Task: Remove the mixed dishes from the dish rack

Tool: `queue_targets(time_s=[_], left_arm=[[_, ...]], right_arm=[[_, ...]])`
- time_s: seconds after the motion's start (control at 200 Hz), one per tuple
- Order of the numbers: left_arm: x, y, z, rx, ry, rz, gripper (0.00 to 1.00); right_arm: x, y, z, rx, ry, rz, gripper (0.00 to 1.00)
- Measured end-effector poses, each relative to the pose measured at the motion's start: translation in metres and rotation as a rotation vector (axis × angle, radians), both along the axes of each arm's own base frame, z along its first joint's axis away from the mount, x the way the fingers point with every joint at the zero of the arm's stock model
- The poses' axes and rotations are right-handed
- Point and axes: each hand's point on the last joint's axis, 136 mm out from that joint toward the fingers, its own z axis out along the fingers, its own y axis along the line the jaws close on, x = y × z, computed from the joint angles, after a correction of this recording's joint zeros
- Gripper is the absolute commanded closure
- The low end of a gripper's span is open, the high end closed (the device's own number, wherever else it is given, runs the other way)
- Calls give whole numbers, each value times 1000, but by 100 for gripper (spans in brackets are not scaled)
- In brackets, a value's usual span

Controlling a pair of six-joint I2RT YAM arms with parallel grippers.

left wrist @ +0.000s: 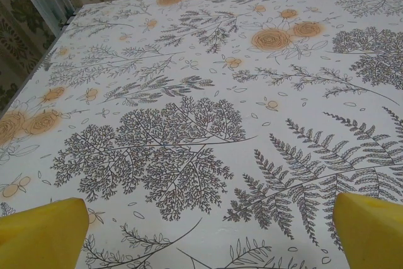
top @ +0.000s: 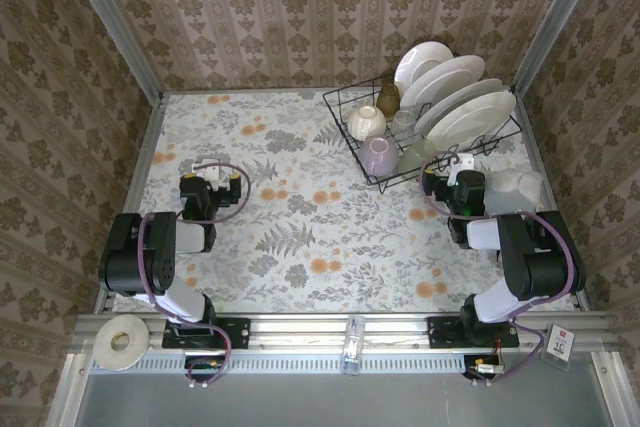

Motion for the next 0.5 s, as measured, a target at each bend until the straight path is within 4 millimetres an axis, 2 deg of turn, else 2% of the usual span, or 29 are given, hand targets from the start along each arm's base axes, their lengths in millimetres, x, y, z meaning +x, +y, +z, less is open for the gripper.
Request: queue_targets(time_s=[0.5], left_arm=[[0,0,-1,0,5,0,0]], right_arm=[[0,0,0,0,0,0,0]])
